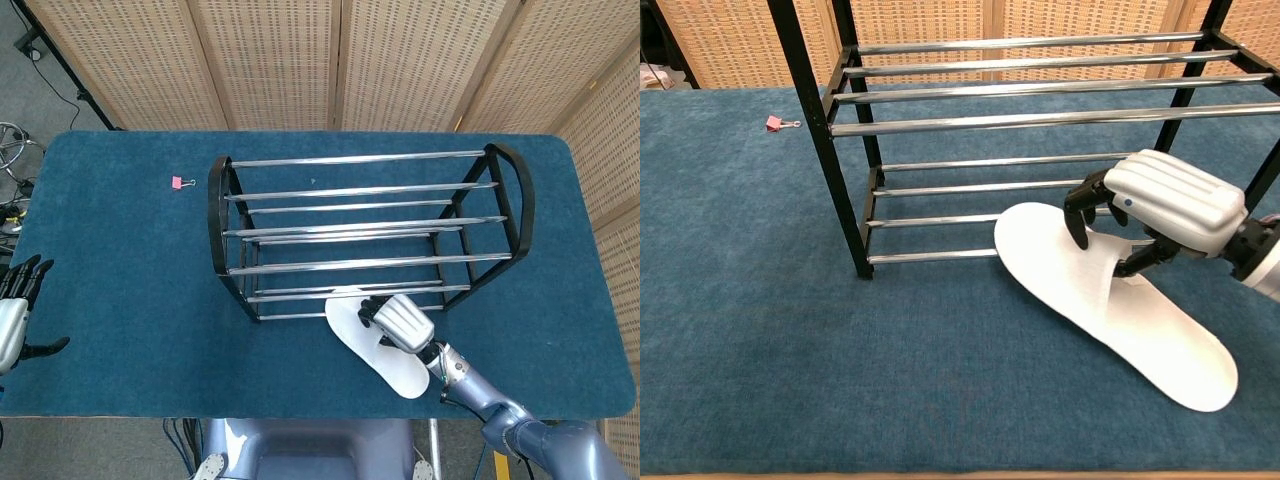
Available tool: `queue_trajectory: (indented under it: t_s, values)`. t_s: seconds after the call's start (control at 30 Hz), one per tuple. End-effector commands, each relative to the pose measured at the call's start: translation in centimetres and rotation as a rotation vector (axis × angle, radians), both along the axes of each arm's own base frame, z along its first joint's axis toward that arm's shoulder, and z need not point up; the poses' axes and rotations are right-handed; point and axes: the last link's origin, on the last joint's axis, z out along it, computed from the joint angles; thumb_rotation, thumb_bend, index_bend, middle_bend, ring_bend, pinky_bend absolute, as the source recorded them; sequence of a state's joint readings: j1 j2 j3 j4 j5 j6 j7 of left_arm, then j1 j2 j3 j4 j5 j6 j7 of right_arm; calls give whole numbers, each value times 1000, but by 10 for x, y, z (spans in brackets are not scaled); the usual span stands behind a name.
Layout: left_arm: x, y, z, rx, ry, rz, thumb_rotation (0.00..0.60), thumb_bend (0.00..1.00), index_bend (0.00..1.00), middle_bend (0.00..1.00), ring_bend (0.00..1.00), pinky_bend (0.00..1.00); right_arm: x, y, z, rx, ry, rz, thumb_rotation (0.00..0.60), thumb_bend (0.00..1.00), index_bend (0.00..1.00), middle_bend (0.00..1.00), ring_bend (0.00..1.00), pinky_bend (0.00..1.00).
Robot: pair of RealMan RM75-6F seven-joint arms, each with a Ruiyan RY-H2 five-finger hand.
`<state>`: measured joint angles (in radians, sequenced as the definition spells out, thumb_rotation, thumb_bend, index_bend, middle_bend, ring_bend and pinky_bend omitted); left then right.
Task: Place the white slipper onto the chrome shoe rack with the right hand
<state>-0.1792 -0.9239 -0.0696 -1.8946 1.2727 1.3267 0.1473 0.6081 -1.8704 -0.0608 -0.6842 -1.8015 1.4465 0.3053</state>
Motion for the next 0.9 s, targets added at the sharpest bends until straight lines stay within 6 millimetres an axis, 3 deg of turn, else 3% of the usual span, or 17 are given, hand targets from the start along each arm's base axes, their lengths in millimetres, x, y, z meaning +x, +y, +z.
queue_trajectory:
  t_s: [0.03, 0.9]
  values:
    - [0, 0, 0, -1, 1, 1, 600, 0, 0, 0, 0, 0, 4, -5, -3, 2, -17, -23, 600, 361, 601, 546, 498, 615]
    - [-1, 1, 2, -2, -5, 12, 600, 0, 0, 0, 0, 0, 21, -41, -15, -16, -46, -169, 600, 361, 604, 549, 498, 617]
